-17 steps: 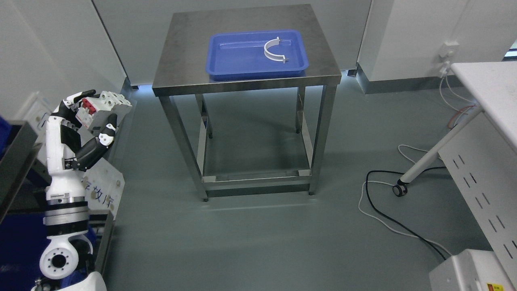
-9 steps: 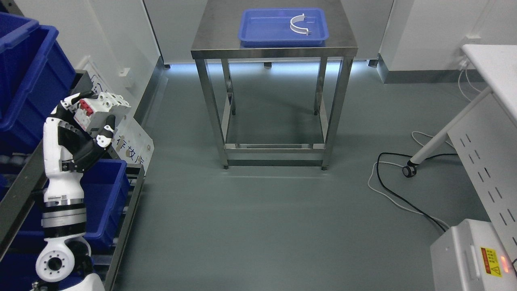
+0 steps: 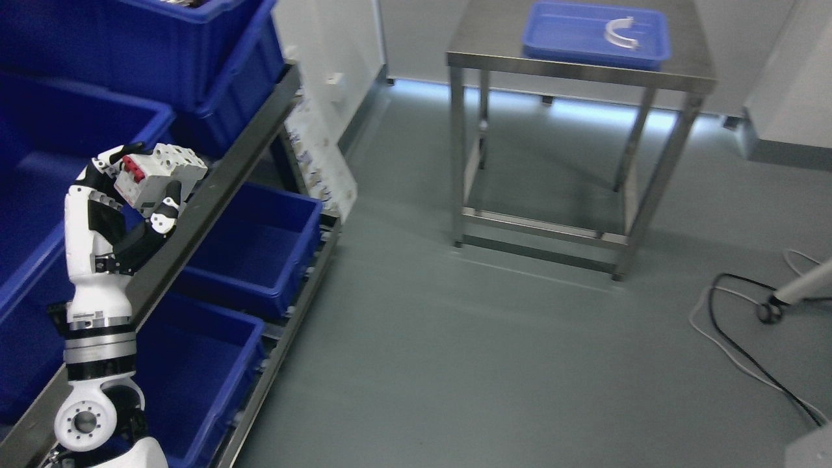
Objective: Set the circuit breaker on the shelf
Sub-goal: 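Hold the breaker in the left hand while turning toward the bin shelf, then extend the left hand over the upper blue bin and release the breaker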
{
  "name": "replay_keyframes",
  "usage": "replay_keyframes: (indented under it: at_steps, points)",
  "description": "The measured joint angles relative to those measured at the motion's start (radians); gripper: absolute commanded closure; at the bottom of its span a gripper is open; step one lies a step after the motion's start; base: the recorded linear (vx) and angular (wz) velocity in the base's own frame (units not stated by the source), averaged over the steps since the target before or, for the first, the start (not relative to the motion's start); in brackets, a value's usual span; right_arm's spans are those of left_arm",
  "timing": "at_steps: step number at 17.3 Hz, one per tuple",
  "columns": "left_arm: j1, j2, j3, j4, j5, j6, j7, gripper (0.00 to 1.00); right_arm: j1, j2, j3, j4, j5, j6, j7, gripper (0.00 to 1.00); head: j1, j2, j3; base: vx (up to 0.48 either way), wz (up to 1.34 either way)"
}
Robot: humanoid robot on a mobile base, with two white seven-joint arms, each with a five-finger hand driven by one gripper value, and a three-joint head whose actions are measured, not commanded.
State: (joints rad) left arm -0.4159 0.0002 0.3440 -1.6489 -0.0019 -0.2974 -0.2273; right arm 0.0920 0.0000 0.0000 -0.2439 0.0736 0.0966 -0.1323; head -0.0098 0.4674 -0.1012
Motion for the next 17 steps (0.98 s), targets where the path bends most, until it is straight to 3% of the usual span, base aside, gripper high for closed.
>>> replay_keyframes:
  at_steps: [4, 8, 10, 14, 17]
  points:
    - [-0.02, 0.0, -0.002, -0.008, 0.001, 0.003, 0.001, 0.95, 0.0, 0.0, 0.0, 0.0, 0.0, 0.0, -0.001, 0.0, 0.0, 0.0, 0.0, -0.1, 1.19]
    - [-0.128, 0.0, -0.054, -0.023, 0.002, 0.002, 0.035, 0.95, 0.0, 0.0, 0.0, 0.0, 0.0, 0.0, -0.002, 0.0, 0.0, 0.0, 0.0, -0.053, 1.38]
    - [-0.17, 0.0, -0.086, -0.026, 0.002, 0.072, 0.08, 0.95, 0.0, 0.0, 0.0, 0.0, 0.0, 0.0, -0.002, 0.0, 0.0, 0.0, 0.0, -0.017, 1.18]
    - [-0.242, 0.0, -0.135, -0.02, -0.027, 0.323, 0.107, 0.95, 0.0, 0.0, 0.0, 0.0, 0.0, 0.0, -0.003, 0.0, 0.0, 0.0, 0.0, 0.049, 0.78]
    - [-0.319, 0.0, -0.185, 0.016, -0.132, 0.434, -0.003, 0.94, 0.0, 0.0, 0.0, 0.0, 0.0, 0.0, -0.003, 0.0, 0.0, 0.0, 0.0, 0.067, 0.41]
